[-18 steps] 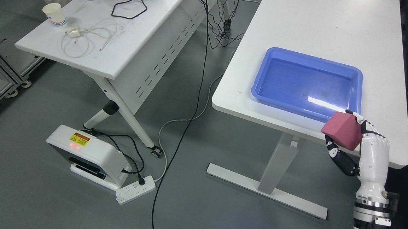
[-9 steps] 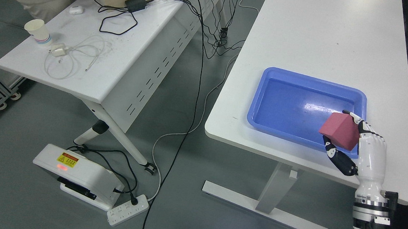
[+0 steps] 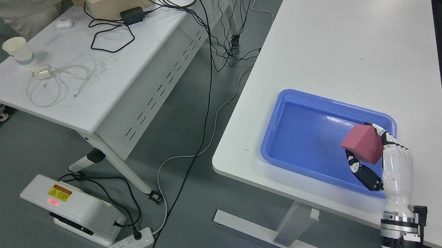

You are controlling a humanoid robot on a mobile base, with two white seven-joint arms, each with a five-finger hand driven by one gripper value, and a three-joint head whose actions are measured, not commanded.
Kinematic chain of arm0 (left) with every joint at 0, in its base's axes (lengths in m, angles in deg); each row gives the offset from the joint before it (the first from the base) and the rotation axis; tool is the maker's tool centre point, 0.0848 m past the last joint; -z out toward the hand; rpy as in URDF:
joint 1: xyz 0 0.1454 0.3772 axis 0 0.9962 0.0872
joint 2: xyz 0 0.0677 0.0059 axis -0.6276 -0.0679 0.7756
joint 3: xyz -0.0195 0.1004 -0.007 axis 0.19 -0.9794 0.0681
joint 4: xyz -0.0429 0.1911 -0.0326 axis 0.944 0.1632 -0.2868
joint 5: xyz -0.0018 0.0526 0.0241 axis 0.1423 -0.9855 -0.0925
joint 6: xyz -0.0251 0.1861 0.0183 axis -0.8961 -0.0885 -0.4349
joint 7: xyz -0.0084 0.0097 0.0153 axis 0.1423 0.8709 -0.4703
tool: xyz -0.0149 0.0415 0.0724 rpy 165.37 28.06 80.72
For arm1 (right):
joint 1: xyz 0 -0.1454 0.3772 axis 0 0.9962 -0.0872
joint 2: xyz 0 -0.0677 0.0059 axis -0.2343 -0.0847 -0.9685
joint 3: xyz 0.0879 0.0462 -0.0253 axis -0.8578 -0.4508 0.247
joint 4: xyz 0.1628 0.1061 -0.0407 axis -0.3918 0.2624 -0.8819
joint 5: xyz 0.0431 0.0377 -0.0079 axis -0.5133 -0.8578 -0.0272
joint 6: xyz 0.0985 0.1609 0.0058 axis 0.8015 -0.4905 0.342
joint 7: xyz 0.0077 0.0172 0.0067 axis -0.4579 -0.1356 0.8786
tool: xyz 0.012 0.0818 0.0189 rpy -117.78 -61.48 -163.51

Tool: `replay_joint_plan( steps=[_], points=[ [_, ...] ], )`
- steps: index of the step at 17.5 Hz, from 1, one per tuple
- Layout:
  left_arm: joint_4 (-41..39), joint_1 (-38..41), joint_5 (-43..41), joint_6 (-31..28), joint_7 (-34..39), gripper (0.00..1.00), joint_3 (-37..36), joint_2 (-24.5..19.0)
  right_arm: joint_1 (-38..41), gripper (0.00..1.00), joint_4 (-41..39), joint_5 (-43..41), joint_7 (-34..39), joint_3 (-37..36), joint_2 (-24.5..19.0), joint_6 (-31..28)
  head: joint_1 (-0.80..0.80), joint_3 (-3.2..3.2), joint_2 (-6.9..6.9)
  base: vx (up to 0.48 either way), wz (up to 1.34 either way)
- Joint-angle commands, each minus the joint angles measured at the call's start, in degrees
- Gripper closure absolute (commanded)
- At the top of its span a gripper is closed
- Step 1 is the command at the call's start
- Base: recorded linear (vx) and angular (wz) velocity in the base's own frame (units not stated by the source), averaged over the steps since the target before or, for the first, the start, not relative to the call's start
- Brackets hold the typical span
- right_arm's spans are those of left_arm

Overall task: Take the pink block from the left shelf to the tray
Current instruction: 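Lower the pink cube into the blue tray and open the right hand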

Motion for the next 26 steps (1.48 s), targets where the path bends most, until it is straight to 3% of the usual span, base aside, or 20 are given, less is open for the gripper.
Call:
replay_joint_plan(
  steps=[1, 3, 6, 14, 20, 21, 26],
  points=[
    [-1.0, -1.3, -0.1, -0.1, 0.0, 0.0, 0.0, -1.0, 0.1, 0.87, 0.2, 0.2, 1.5, 2.2, 0.0, 0.0, 0.0, 0.0, 0.0, 0.086, -0.02],
    [-1.0, -1.3, -0.1, -0.1, 0.0, 0.0, 0.0, -1.0, -0.1, 0.83, 0.7, 0.4, 4.8, 3.4, 0.0, 0.0, 0.0, 0.0, 0.0, 0.07, 0.0],
    [-1.0, -1.3, -0.1, -0.1, 0.0, 0.0, 0.0, -1.0, -0.2, 0.69, 1.6, 0.2, 10.6, 4.6, -0.1, -0.4, 0.0, 0.0, 0.0, 0.034, 0.0],
    [-1.0, -1.3, -0.1, -0.1, 0.0, 0.0, 0.0, -1.0, -0.2, 0.29, 1.5, -5.6, 11.0, 4.1, -1.5, -0.6, 0.0, 0.0, 0.0, 0.0, 0.0],
    [-1.0, -1.3, -0.1, -0.1, 0.0, 0.0, 0.0, -1.0, -0.2, 0.09, 1.5, -11.7, 10.9, 3.8, -1.4, -0.4, 0.0, 0.0, 0.0, 0.0, 0.0],
    [-1.0, -1.3, -0.1, -0.1, 0.0, 0.0, 0.0, -1.0, -0.2, 0.01, 1.4, -14.2, 11.0, 3.8, -1.4, -0.2, 0.0, 0.0, 0.0, 0.012, 0.0],
    [-1.0, -1.3, -0.1, -0.1, 0.0, 0.0, 0.0, -1.0, -0.4, 0.0, 1.5, -29.2, 10.7, 0.8, -2.0, -0.1, 0.0, 0.0, 0.0, 0.024, -0.01]
  ],
)
